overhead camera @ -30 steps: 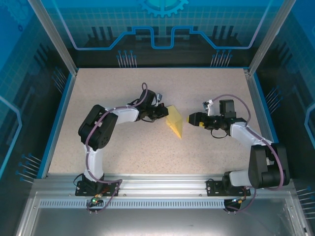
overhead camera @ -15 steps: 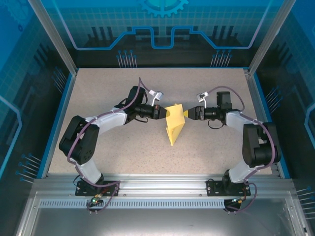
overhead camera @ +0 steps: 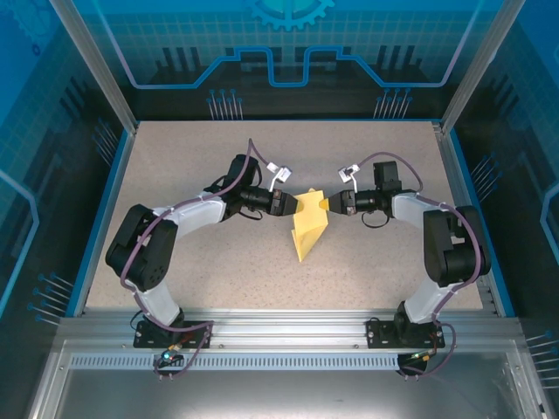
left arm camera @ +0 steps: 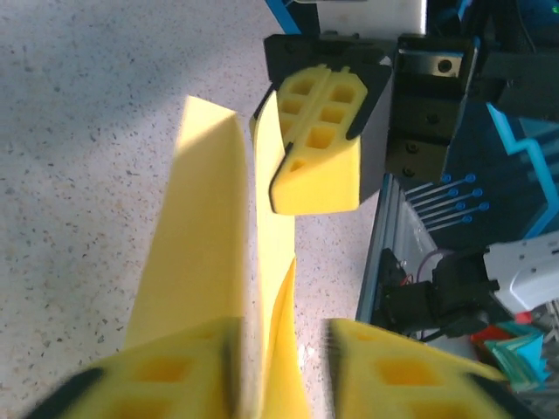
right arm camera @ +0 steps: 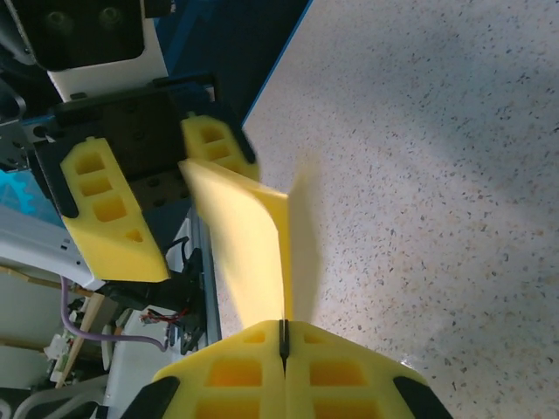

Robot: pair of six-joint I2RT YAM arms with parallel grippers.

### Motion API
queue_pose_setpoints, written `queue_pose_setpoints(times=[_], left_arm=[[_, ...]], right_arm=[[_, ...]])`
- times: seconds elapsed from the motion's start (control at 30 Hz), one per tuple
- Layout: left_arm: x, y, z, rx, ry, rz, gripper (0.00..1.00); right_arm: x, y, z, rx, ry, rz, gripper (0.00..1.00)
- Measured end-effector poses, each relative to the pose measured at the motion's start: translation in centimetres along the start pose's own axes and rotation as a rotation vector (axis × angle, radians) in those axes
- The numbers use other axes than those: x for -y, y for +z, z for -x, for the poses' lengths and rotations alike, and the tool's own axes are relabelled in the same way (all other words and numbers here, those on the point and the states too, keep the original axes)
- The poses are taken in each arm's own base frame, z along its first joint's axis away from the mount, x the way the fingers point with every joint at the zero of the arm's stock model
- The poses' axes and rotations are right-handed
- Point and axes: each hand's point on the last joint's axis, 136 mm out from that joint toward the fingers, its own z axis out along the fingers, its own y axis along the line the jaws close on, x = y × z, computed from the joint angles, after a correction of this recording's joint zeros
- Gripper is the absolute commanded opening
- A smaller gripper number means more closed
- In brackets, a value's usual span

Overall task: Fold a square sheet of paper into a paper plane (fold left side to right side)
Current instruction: Fold the wing for the fifth time at the center of the table.

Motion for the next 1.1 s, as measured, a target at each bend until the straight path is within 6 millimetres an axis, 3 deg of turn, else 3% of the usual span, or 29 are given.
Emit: queue_pose_setpoints(times=[0.07, 0.23, 0.37, 0.47, 0.6, 0.7, 0.9, 1.1], left_arm=[[-0.7, -0.2, 0.0, 0.015, -0.002, 0.044, 0.65], [-1.8, -2.6, 1.0, 0.095, 0.021, 0.222, 0.70], [0.1, -5.6, 2.3, 0.180, 0.094, 0.342, 0.70], [2.5, -6.1, 2.0, 0.189, 0.157, 0.389, 0.70], [4.9, -3.9, -1.1, 0.109, 0.220, 0.425, 0.70], [4.9, -1.8, -4.3, 0.019, 0.239, 0.475, 0.69], [1.8, 2.5, -10.1, -0.181, 0.262, 0.660, 0.70], [-0.8, 6.6, -10.7, -0.279, 0.324, 0.839, 0.70]], right_arm=[[0.1, 0.0, 0.0, 0.000, 0.010, -0.004, 0.00], [0.8, 0.0, 0.0, 0.005, 0.072, -0.041, 0.00], [2.5, 0.4, -0.4, 0.002, 0.174, -0.096, 0.00], [4.1, 0.5, -0.8, 0.005, 0.260, -0.147, 0.00], [5.1, 0.4, -0.6, 0.021, 0.319, -0.208, 0.00], [5.9, 0.3, -0.2, 0.033, 0.348, -0.248, 0.00], [8.1, 0.5, -1.4, 0.019, 0.442, -0.300, 0.00], [8.7, 0.6, -2.2, 0.003, 0.481, -0.315, 0.00]])
